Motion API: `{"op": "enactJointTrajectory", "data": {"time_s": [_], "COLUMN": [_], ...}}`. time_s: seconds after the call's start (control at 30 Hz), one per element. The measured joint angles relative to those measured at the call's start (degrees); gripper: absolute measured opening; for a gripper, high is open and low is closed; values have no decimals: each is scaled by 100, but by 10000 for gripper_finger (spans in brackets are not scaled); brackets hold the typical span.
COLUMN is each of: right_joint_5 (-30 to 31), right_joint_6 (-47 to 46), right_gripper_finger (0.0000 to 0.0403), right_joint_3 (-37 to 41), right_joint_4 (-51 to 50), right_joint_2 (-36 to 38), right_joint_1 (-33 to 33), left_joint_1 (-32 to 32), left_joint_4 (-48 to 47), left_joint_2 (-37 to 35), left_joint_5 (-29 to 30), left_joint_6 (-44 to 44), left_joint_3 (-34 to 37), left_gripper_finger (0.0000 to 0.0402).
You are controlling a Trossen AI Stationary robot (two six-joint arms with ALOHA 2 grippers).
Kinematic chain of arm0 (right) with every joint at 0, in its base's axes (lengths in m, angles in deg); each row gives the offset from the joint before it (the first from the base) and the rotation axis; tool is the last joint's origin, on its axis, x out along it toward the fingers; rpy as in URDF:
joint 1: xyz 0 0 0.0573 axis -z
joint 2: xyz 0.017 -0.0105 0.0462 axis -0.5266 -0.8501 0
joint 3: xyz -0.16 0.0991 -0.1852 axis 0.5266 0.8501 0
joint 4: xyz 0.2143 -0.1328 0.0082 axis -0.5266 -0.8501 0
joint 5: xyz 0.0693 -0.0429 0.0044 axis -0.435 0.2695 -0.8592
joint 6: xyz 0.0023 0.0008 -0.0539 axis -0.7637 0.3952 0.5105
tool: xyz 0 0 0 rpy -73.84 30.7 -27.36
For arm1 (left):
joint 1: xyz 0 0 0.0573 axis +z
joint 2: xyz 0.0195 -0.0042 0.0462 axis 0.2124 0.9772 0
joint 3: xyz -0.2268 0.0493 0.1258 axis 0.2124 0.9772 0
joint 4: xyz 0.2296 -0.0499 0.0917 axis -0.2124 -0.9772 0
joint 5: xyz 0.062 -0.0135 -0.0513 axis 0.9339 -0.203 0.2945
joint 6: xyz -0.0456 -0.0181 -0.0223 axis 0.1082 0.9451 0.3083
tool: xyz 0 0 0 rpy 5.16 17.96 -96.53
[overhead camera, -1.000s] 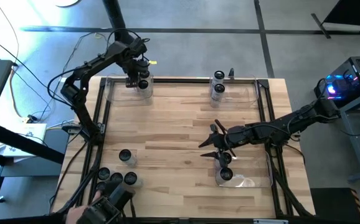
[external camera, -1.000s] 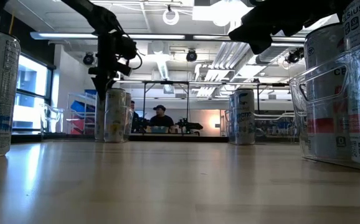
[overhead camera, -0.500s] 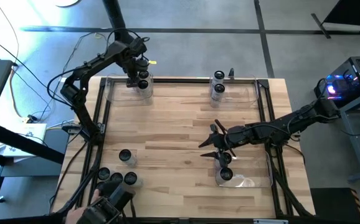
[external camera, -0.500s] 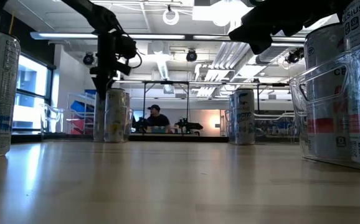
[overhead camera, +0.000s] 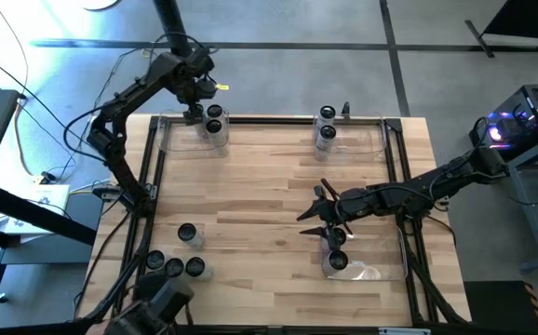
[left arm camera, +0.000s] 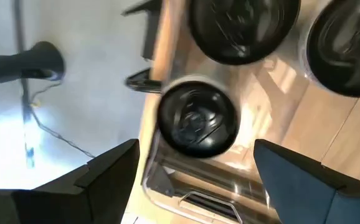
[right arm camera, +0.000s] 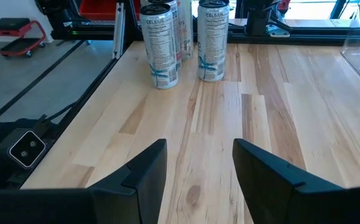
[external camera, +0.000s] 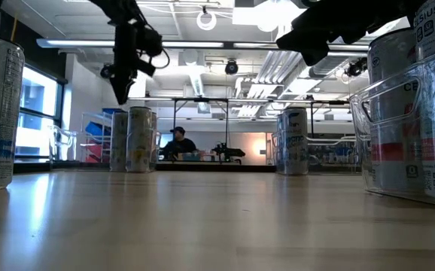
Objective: Sort soda cans
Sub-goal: Put the white-blue soda can into the top right transparent bin
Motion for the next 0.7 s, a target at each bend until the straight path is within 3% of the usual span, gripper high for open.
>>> {"op": "enactJointTrajectory", "data": {"time_s": [0.17,0.33,0.53,0.7], "right_joint_5": [1,0,0,0], "right_joint_6": [0,0,2,176], "right_gripper_finger": [179,179,179,179], "right_joint_3": [0,0,0,0], "right_joint_4": [-2,-2,7,370], "right_joint_2": [0,0,0,0], "right_joint_1": [0,0,-40,-81], "left_joint_1": [-151,-700,-2162,-3788], "left_joint_4": [-16,298,1750,3588], "left_joint_2": [-503,-1298,-2629,-3541], "left_joint_5": [18,14,-393,118], "left_joint_6": [824,1934,3214,3847], "left_joint_3": [-76,124,1398,2903], "left_gripper_finger": [310,310,310,310]}}
